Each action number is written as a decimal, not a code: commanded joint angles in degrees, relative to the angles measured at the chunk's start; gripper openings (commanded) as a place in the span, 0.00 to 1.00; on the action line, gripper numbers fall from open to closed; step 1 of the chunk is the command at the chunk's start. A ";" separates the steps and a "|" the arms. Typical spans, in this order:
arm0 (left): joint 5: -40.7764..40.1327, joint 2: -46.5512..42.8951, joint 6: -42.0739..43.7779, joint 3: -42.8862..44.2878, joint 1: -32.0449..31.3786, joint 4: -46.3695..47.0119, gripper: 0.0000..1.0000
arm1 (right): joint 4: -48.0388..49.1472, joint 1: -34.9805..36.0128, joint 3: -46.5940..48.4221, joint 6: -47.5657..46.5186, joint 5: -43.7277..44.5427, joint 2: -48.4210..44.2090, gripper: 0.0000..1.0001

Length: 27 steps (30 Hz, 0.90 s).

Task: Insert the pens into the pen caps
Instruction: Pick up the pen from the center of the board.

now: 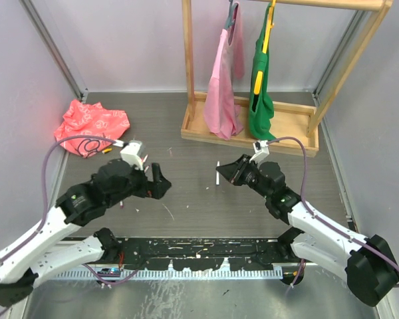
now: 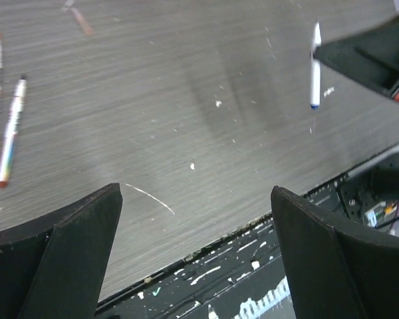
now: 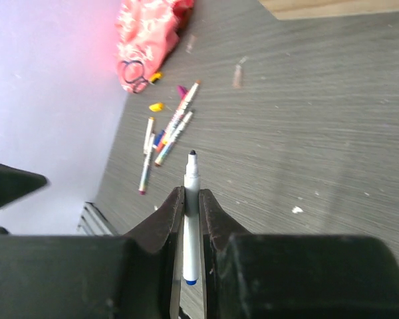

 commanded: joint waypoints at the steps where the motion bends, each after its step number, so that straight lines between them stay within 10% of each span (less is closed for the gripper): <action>1: -6.80 4.04 -5.83 -2.08 -8.70 12.94 0.93 | 12.48 1.35 -0.52 6.35 0.32 -1.60 0.00; 27: -5.74 7.45 -7.32 -5.49 -16.87 26.93 0.58 | 36.36 23.47 4.21 7.80 15.76 10.41 0.01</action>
